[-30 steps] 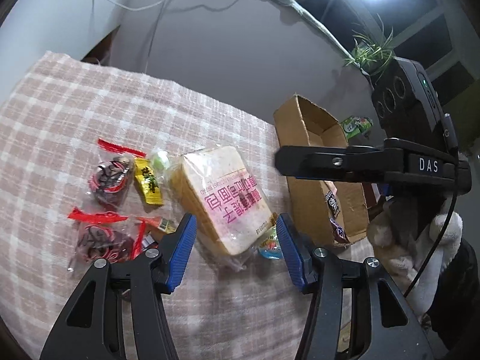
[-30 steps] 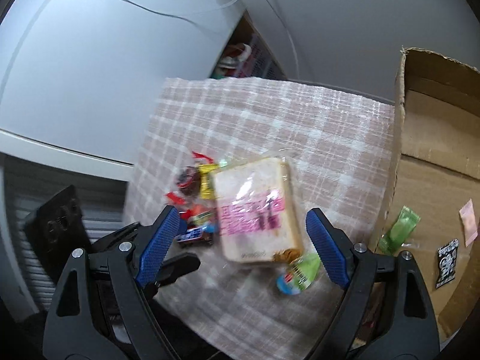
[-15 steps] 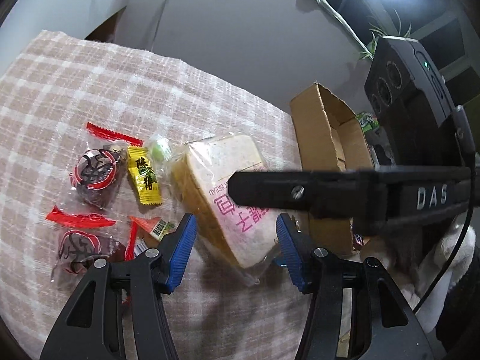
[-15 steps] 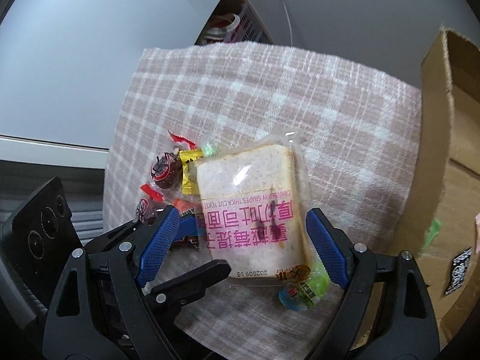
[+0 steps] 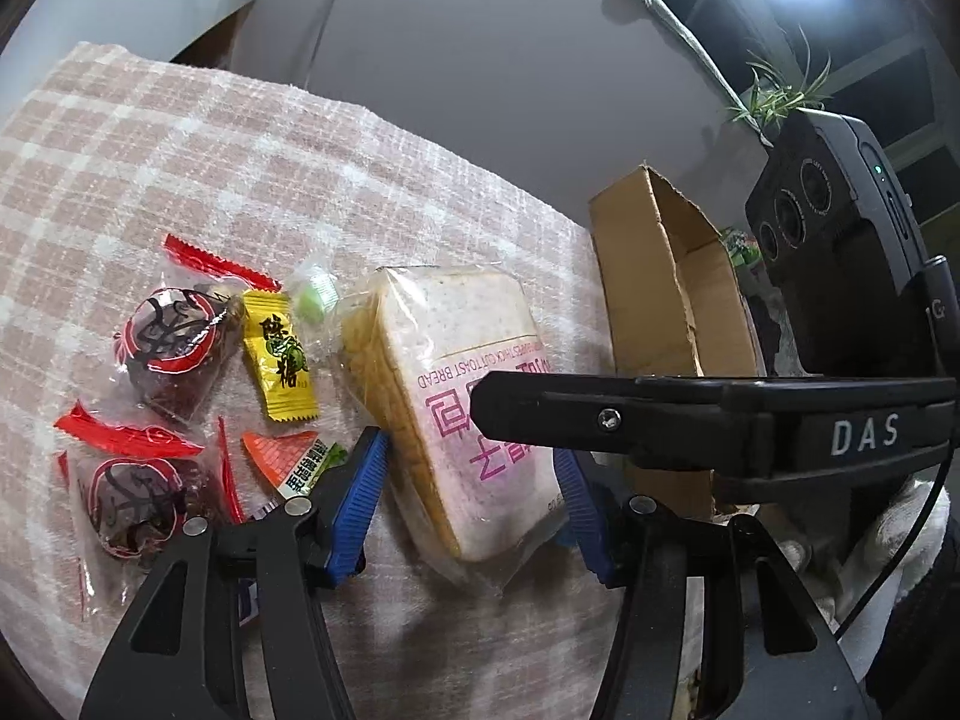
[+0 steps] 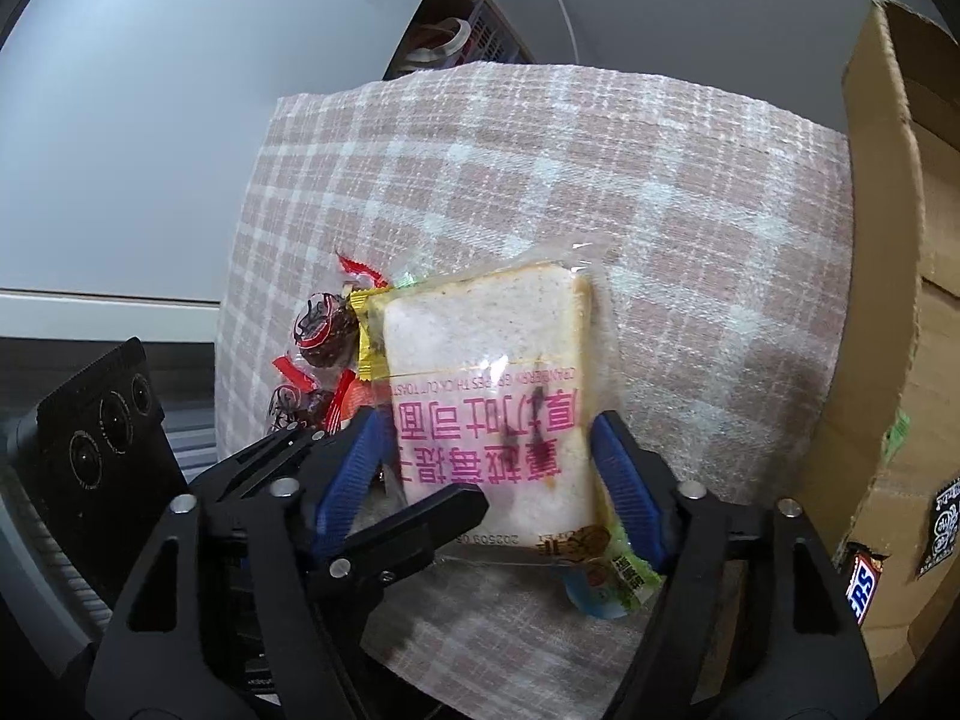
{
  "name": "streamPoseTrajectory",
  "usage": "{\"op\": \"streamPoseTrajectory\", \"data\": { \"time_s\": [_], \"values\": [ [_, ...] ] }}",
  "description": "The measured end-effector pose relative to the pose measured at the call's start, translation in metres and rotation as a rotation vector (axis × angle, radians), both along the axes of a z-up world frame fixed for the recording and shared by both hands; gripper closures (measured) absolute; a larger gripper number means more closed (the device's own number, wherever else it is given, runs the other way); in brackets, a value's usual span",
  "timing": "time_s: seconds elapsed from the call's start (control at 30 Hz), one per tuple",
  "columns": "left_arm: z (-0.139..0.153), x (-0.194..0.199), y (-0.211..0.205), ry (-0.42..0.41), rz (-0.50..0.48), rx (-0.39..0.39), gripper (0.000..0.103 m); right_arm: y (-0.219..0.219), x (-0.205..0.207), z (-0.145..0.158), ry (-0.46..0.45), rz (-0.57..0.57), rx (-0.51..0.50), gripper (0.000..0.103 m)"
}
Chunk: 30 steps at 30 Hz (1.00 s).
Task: Organize snacks
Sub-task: 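Lift the bread bag with both tools toward the cardboard box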
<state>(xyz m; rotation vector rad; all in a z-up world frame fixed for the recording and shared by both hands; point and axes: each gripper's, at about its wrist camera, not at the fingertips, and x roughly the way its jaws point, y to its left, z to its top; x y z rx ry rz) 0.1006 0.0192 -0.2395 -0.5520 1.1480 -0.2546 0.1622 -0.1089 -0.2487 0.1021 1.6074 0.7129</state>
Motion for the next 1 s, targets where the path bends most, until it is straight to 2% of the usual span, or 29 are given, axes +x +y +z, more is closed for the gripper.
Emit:
{"op": "streamPoseTrajectory", "data": {
  "time_s": [0.3,0.53,1.0],
  "values": [
    [0.02,-0.013,0.0,-0.044,-0.014,0.03,0.048,-0.001,-0.012,0.01,-0.007,-0.005,0.023,0.034],
    [0.038,-0.022,-0.004,-0.086,-0.024,0.03,0.048,-0.006,-0.018,0.031,-0.035,-0.01,0.044,0.034],
    [0.084,-0.005,-0.053,-0.194,-0.13,0.031,0.048,-0.067,-0.006,0.083,-0.099,-0.112,0.093,0.034]
  ]
}}
